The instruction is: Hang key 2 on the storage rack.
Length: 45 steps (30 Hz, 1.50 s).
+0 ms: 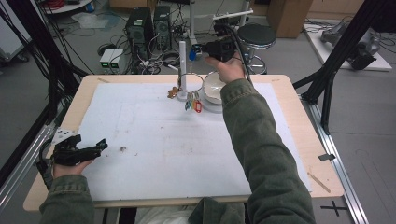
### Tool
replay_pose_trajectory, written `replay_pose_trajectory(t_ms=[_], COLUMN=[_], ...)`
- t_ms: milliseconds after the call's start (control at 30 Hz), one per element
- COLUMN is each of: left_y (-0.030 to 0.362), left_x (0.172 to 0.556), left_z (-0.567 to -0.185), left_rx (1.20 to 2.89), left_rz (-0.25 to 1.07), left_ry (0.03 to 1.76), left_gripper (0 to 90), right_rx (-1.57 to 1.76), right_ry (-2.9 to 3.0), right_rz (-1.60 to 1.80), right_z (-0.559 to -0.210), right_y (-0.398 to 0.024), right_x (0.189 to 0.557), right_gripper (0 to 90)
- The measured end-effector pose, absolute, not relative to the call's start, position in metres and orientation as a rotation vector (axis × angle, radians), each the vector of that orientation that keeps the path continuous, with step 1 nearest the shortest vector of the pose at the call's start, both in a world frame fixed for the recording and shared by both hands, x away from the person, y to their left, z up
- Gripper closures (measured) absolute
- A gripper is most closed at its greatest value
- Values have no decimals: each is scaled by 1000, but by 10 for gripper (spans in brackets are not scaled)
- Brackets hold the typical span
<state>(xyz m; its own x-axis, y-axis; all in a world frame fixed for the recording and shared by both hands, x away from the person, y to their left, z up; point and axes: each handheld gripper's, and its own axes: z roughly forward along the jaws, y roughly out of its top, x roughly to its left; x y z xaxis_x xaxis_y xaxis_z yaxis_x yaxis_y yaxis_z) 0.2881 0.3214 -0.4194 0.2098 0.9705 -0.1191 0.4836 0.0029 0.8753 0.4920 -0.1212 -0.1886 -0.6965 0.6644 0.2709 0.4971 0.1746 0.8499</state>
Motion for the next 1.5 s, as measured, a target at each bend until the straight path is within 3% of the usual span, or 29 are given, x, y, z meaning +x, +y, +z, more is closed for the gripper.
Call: replay_pose_trajectory(t_ms=[867,1500], left_y=[324,326], left_x=[292,292], left_z=[-420,-420], left_rx=[1601,1593], left_rz=[703,711], left_ry=[1402,1398], left_gripper=[21,21], right_rx=[1237,1327], right_ry=[2153,2131], right_rz=[1642,1597], right_z=[-162,-180], right_y=[-104,-83], right_x=[529,544], right_gripper=[879,879])
